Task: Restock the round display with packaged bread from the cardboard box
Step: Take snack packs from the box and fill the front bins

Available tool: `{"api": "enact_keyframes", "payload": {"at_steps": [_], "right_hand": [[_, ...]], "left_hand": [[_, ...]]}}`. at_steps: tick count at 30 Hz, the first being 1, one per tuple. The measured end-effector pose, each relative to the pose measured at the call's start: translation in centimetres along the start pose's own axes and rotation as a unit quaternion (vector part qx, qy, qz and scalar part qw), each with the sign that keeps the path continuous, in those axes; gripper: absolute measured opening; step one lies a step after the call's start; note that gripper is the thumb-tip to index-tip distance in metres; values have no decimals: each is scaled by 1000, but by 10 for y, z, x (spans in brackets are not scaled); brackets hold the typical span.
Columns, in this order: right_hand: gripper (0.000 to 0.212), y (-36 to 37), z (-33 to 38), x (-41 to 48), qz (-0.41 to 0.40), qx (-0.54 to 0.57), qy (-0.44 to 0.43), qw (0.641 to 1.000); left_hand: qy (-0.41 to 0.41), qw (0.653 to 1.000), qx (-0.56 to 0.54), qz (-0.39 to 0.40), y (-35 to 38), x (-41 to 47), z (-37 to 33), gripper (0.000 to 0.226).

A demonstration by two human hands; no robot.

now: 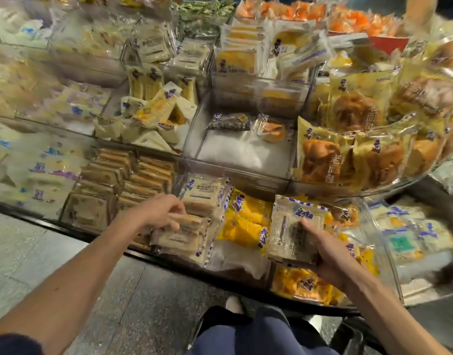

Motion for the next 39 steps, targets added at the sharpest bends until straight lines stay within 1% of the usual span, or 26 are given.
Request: {"api": "enact_keyframes", "payload": {"at_steps": [2, 4, 5, 7, 9, 10, 14, 16, 19, 21, 23, 24, 25, 27, 28, 29, 30, 31, 32, 34, 36, 37, 38, 39], "right_hand": [[44, 9, -1, 1, 9, -3, 2, 1000], [47, 15, -2, 0, 10, -7, 6, 1000], [49, 16, -2, 0, 8, -11, 8, 1000], [52, 17, -4, 0, 3, -17, 12, 1000], [50, 19, -4, -1, 3, -12, 11, 1000], [49, 20, -4, -1, 2, -9, 13, 1000], [46, 25, -8, 1, -6, -10, 27, 1000], [41, 27, -9, 2, -6, -17, 33, 999], [34, 33, -12, 5, -8, -31, 34, 999], [27, 37, -13, 7, 0, -57, 33, 998], [22, 46, -12, 8, 18, -101, 36, 994], [21, 51, -12, 9, 29, -129, 42, 990], [22, 58, -10, 9, 47, -162, 48, 985], [25, 75, -5, 15, 104, -223, 57, 968], [27, 82, -3, 20, 134, -256, 61, 955], [29, 88, -2, 25, 160, -290, 61, 942], [32, 93, 0, 31, 183, -312, 64, 930], [34, 97, 3, 36, 197, -318, 67, 925], [38, 99, 7, 41, 201, -304, 70, 929], [48, 101, 14, 50, 173, -235, 70, 954], [56, 102, 19, 63, 114, -162, 53, 979], [60, 104, 20, 69, 88, -141, 35, 985], [63, 108, 19, 76, 62, -132, 15, 989], [61, 112, 19, 83, 36, -131, -4, 991]], "left_hand": [[-1, 998, 59, 3, 3, 10, 1, 33], [10, 995, 98, -17, 12, 18, -1, 40], [19, 994, 102, -38, 18, 21, 0, 40], [29, 994, 70, -78, 29, 23, 8, 37], [39, 991, 34, -121, 43, 23, 22, 37], [43, 989, 35, -139, 52, 23, 29, 38], [63, 970, 111, -204, 83, 19, 38, 48], [69, 964, 111, -232, 87, 19, 38, 54], [62, 969, 32, -237, 84, 17, 41, 62], [68, 960, -14, -271, 80, 12, 38, 60], [69, 950, -92, -290, 75, 7, 24, 55], [70, 947, -159, -271, 70, 2, 12, 53], [78, 940, -240, -231, 65, -2, 0, 53], [124, 906, -387, -117, 58, -6, -22, 55], [140, 893, -423, -66, 55, -8, -31, 57], [148, 884, -441, -34, 53, -10, -37, 60], [146, 879, -452, -21, 52, -11, -39, 64], [135, 874, -466, -27, 51, -14, -41, 68], [120, 865, -485, -45, 49, -14, -41, 68], [85, 833, -537, -102, 45, -12, -33, 66], [60, 774, -614, -145, 41, -5, -19, 69], [51, 745, -647, -154, 39, -2, -13, 74], [43, 723, -671, -160, 38, 2, -9, 77], [36, 709, -684, -167, 38, 5, -6, 77]]}}
Point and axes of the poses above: each hand's wrist, its own x-axis towards the middle knuckle, its own y-axis out of the palm, z = x × y, the point moved 1 cm from there along x, towards the middle knuckle, and after that the axes turned 6 degrees about z, right-handed, at the moved point
